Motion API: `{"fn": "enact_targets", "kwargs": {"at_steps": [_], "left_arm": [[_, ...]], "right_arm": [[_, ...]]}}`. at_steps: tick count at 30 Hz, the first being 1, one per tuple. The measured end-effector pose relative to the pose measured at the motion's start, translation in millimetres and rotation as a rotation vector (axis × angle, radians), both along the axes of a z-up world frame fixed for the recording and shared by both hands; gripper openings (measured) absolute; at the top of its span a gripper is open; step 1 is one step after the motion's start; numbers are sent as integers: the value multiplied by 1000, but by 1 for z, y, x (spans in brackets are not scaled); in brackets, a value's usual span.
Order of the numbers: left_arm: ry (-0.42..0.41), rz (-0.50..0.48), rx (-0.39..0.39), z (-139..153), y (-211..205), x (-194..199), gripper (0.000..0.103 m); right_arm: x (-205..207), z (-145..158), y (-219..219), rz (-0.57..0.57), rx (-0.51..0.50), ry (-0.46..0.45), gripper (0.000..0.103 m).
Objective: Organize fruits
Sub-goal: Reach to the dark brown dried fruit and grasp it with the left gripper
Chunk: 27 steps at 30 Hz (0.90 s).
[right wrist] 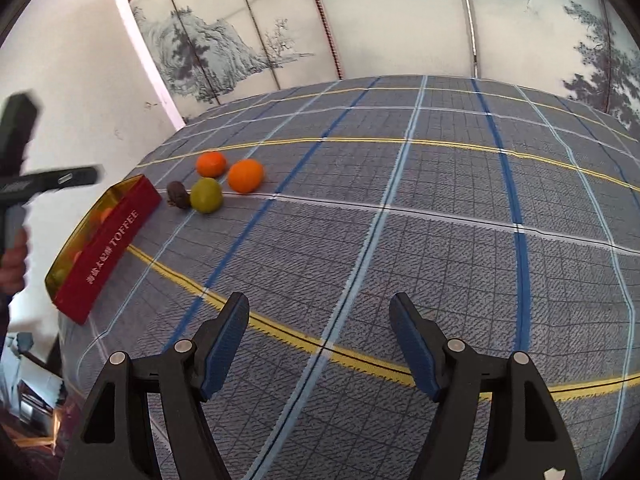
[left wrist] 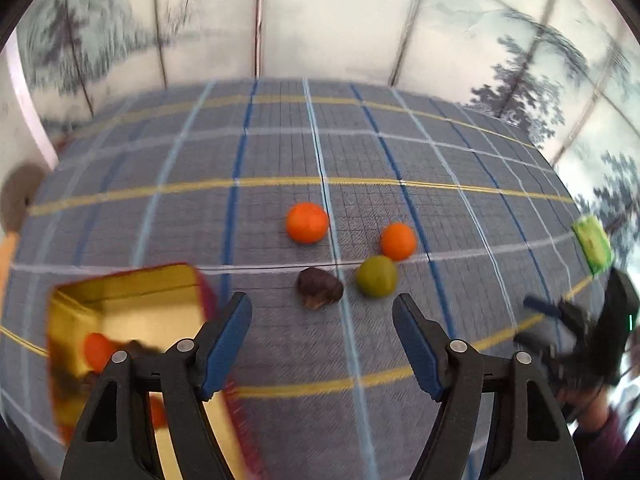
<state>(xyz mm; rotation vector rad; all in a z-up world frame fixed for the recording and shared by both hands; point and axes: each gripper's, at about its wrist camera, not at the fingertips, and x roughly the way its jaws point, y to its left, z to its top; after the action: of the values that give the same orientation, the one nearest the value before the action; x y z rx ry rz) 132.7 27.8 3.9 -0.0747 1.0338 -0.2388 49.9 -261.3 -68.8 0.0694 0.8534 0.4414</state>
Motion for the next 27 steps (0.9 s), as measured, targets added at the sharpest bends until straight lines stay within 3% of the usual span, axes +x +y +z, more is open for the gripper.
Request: {"fn": "enact_targets", "kwargs": {"at_steps": [4, 10, 16, 17, 19, 21, 27], "left_arm": [[80, 62, -56, -21, -4, 24, 69], [146, 142, -58, -46, -5, 41, 69], [165, 211, -121, -60, 1, 49, 67], [168, 223, -140, -62, 3, 50, 65], [165, 256, -207, -67, 12, 48, 46], [173, 287, -241, -72, 20, 46, 36], [175, 306, -289, -76, 24, 30, 32]], "right_arm": [[-5, 1, 1, 32, 27, -15, 70], [-7, 3, -2, 56, 81, -25, 70], [-8, 4, -3, 73, 107, -36, 72], [-8, 5, -3, 76, 111, -37, 72], [-9, 5, -3, 77, 118, -38, 72], [-8, 5, -4, 79, 123, -38, 72], [-9, 5, -4, 77, 121, -40, 75]]}}
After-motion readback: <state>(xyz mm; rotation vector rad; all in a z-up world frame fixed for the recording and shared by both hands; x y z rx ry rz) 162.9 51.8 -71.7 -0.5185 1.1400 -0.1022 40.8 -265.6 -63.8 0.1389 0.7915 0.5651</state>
